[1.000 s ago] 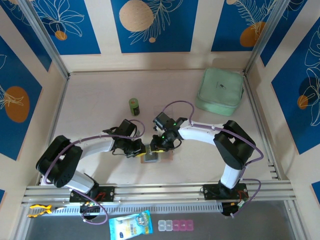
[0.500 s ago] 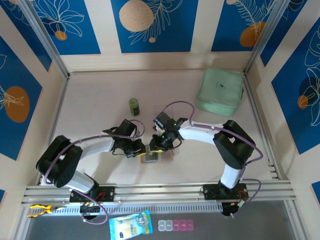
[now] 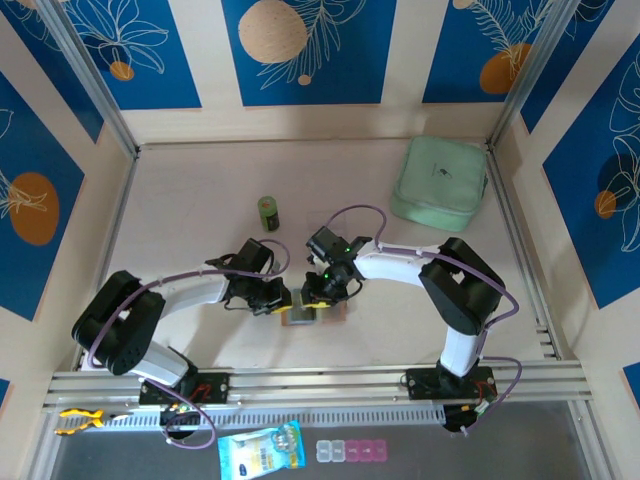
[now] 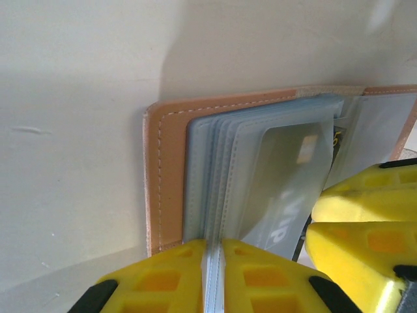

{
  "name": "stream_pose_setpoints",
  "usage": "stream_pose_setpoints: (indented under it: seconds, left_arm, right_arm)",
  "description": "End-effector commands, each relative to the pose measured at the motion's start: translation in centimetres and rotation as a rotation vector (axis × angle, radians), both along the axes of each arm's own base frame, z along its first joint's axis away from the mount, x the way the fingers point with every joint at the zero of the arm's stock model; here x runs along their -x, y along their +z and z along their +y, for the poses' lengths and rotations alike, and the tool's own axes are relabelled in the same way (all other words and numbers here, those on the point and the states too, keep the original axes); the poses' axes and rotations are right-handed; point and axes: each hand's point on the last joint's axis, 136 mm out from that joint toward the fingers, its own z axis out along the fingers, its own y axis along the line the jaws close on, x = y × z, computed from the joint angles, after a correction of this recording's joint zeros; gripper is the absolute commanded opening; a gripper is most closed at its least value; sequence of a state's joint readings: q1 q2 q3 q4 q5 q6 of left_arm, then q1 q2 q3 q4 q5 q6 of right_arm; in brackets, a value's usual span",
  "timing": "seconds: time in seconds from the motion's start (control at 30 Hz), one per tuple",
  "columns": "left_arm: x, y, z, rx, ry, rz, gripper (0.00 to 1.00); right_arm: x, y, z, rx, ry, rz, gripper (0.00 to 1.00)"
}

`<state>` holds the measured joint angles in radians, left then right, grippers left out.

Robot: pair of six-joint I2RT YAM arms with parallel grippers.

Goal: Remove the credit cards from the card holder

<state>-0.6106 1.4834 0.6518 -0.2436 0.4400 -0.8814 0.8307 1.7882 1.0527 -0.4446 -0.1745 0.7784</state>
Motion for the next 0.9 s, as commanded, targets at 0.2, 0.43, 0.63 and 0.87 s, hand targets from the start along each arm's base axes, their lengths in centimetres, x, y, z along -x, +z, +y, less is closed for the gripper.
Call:
stream_pose_setpoints:
  seconds: [0.2,0.43,0.63,0.87]
  left_arm:
    - [0.1,-0.1,0.6,-0.025,0.000,0.007,0.15]
    - [-0.3,1.1,0.3,-0.008,-0.001,-0.020,0.15]
    - [-0.8,2.6,-0.2,0.015,-0.008,-0.046,0.15]
    - [-0.6,3.0,-1.8,0.033,-0.046,-0.045,0.12]
  right_arm:
    - [-0.3,1.3,-0.9,0.022,-0.011,-0.041,0.29]
    - [-0.5,2.1,-1.1,0.005,-0.011,-0.064,0.29]
    - [-0.4,2.5,-0.9,-0.033,-0.020,-0.050,0.29]
    - [-0.4,2.5,-0.8,-0.099,-0.040,-0.017,0.29]
